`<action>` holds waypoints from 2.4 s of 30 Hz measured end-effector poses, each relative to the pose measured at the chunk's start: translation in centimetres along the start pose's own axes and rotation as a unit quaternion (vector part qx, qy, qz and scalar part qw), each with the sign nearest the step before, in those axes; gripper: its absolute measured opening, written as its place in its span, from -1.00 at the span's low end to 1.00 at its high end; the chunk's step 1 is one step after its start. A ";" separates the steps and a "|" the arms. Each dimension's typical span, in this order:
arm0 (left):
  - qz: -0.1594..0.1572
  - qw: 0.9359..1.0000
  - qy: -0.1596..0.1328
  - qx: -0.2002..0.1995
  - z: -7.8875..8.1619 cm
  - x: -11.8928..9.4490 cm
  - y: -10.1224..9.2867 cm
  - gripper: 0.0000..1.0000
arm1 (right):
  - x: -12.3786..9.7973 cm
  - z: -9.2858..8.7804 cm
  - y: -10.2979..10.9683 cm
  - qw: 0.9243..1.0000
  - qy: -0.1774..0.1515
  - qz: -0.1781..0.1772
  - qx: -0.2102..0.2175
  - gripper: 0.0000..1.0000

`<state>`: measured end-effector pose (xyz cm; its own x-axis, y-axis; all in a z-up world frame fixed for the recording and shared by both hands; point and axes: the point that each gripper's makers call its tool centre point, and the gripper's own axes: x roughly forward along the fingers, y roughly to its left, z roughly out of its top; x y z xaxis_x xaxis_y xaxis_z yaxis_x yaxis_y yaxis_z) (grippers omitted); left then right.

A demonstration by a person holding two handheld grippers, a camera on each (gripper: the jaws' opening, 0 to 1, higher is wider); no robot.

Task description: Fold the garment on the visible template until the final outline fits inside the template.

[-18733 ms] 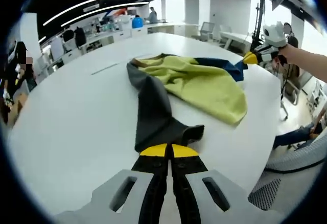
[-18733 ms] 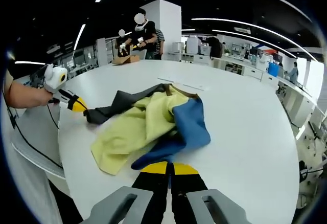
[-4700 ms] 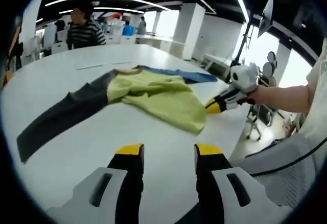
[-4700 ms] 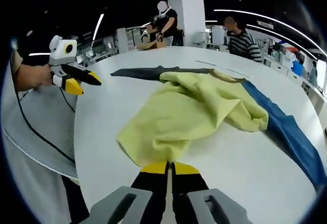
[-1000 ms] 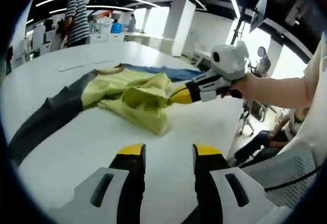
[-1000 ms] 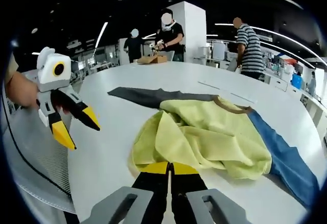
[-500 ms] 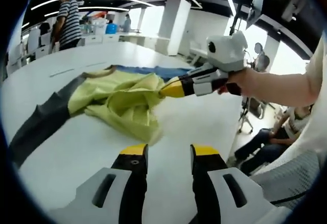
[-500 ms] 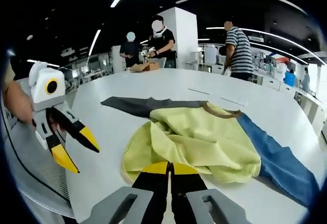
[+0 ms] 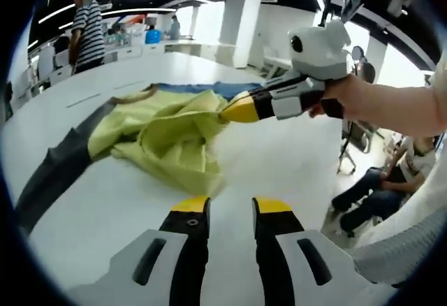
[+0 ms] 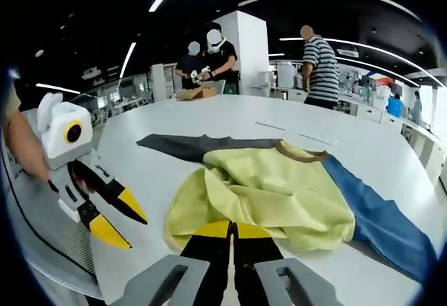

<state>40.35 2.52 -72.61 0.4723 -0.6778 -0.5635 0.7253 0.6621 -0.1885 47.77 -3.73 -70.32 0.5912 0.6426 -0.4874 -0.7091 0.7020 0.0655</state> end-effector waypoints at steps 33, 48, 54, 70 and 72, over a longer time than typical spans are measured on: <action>0.060 0.997 0.027 -0.032 -0.8 3.0 3.4 -0.95 | -0.3 -0.2 -0.5 1.000 -0.001 -0.005 0.003 -1.00; 0.081 0.996 0.003 0.023 1.7 0.6 5.3 -1.00 | -0.7 -0.1 -1.0 1.000 -0.005 -0.009 0.005 -1.00; 0.099 0.994 -0.013 0.051 3.4 -1.4 6.7 -1.00 | -0.8 0.1 -1.4 1.000 -0.011 -0.013 0.011 -1.00; 0.187 0.967 -0.088 0.146 9.6 -8.0 10.1 -1.00 | -2.1 2.9 -1.5 0.998 -0.059 -0.023 0.016 -1.00; 0.196 0.963 -0.098 0.155 10.2 -8.6 10.3 -1.00 | -2.2 3.1 -1.6 0.998 -0.062 -0.025 0.017 -1.00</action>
<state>48.89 11.90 -61.48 0.8034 -0.4629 -0.3746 0.5729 0.7723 0.2745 48.80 -5.37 -66.63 0.6709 0.6376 -0.3786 -0.6648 0.7433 0.0739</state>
